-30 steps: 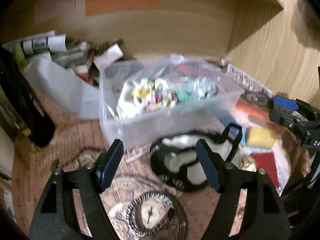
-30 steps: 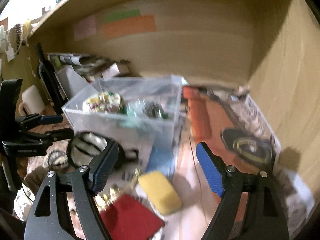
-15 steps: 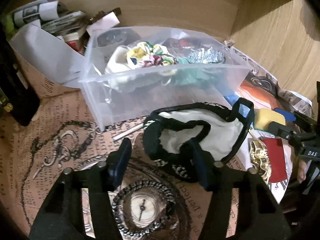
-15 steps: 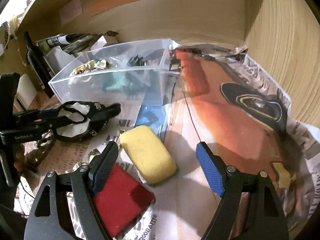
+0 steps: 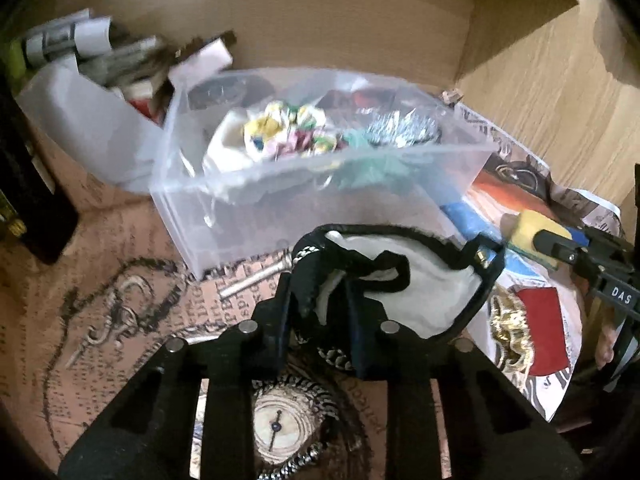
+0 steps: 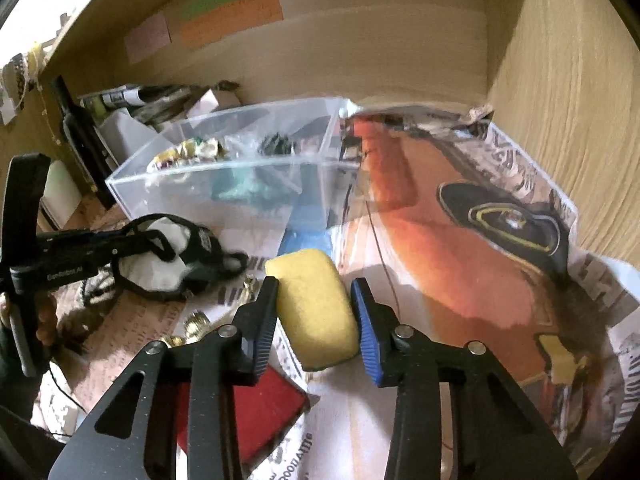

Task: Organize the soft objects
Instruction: 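Grasp the yellow sponge with the right tool while the left tool grasps the black face mask, then place the sponge into the clear box with the right tool while the left drops the mask in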

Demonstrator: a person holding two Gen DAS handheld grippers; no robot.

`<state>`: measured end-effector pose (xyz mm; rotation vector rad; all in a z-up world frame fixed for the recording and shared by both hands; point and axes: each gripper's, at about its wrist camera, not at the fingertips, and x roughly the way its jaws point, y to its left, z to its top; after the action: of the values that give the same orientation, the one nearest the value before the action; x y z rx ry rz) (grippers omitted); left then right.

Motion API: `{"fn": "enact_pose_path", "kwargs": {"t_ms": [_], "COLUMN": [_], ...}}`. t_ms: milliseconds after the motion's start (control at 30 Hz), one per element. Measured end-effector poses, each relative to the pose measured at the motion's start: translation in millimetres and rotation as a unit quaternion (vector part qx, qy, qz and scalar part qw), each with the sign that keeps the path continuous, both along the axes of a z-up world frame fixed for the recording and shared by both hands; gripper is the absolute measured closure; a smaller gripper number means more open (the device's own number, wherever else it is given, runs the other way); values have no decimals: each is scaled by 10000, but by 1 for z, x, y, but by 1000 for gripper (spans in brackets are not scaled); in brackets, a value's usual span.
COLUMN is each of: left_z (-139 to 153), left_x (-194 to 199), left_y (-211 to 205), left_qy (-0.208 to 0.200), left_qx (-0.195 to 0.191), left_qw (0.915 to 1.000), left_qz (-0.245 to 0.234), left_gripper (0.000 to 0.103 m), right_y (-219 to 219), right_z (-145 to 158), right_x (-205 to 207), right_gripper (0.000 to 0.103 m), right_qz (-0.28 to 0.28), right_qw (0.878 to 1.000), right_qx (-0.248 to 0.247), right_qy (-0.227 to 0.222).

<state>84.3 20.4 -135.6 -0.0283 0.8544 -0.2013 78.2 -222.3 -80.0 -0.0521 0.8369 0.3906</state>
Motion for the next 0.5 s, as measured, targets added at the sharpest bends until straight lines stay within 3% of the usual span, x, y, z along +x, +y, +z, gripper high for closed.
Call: {"fn": "enact_pose_path", "kwargs": {"t_ms": [500], "left_z": [57], "left_x": [-10], "left_y": [-6], "left_qy": [-810], "left_qx": [-42], "left_qw": [9967], "left_qz": [43], "left_gripper": [85], "right_y": [7], "right_z": [52], "right_x": [-4], "right_gripper": [69], "right_qz": [38], "right_qw": [9955], "right_qx": [325], "right_qy": [-894]}}
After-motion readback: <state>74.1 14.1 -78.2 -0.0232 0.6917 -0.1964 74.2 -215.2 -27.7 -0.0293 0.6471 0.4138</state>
